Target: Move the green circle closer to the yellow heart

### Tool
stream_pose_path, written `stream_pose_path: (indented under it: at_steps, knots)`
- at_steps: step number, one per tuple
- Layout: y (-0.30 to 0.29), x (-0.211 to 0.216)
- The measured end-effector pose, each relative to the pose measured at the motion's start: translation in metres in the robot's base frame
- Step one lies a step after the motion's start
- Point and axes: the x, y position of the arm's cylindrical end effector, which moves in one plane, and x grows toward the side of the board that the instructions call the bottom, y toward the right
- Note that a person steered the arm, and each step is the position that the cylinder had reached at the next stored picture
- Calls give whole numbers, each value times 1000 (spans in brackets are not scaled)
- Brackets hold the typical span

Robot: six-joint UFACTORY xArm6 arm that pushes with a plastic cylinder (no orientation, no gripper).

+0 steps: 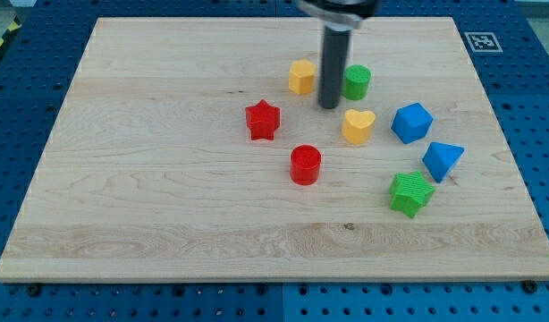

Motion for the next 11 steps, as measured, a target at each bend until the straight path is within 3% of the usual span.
stream_pose_path:
  at_steps: [2,3,4,6,11]
  knots:
    - [113,-3]
    - [120,-37]
    - [94,-63]
    - [23,-62]
    - [52,-18]
